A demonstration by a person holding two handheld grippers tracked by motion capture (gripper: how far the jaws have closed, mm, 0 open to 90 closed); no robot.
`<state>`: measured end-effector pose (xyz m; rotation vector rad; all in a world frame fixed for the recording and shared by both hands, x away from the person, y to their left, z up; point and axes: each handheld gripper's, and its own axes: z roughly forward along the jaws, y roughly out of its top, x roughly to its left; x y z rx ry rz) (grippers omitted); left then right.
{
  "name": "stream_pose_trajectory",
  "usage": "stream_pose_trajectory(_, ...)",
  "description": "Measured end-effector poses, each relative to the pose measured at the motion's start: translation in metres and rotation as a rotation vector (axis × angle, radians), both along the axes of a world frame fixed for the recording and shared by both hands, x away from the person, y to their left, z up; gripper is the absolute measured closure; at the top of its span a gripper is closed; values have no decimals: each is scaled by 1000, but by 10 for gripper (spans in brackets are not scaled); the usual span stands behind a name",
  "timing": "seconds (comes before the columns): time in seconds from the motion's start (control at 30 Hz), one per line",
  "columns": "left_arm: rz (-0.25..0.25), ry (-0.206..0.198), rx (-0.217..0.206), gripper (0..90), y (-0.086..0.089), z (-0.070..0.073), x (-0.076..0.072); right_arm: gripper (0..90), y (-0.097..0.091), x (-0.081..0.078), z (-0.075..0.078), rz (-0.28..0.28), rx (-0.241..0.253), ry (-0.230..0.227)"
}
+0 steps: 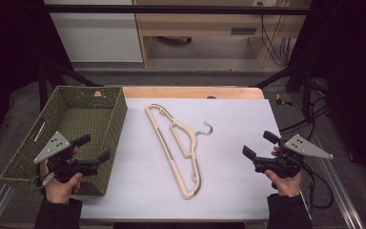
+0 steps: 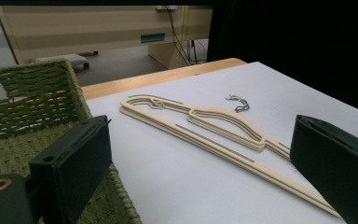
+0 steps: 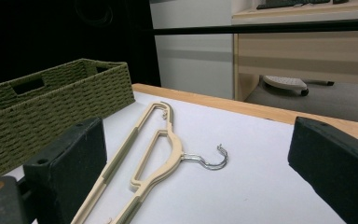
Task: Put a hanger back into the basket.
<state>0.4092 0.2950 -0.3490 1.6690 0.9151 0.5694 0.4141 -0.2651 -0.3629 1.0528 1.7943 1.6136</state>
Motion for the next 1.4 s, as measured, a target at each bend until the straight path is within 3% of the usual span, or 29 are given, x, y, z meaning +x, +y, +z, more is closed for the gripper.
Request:
stream_pose_trajectory(0.37, 1, 6, -24, 56, 4, -1, 1, 66, 18, 3, 0, 6, -19, 28)
stream_pose_trajectory(0.67, 7, 11, -30, 60, 5, -3, 3, 126, 61, 10, -10, 62, -69, 93)
stream_pose_trajectory(0.87, 6, 14, -19, 60, 4, -3, 4, 212, 83, 24, -22, 89, -101, 182)
stream_pose_trajectory(1.0, 10, 16, -21, 60, 3, -4, 4, 246, 91, 32, -29, 104, -131, 211)
stream_pose_trajectory(1.3, 16, 17, -17, 59, 3, -6, 5, 320, 118, 51, -62, 111, -188, 314)
stream_pose_trajectory(1.37, 19, 15, -19, 60, 4, -5, 4, 355, 126, 53, -74, 101, -217, 375)
stream_pose_trajectory(1.4, 17, 14, -20, 60, 4, -5, 4, 355, 126, 53, -74, 101, -217, 375)
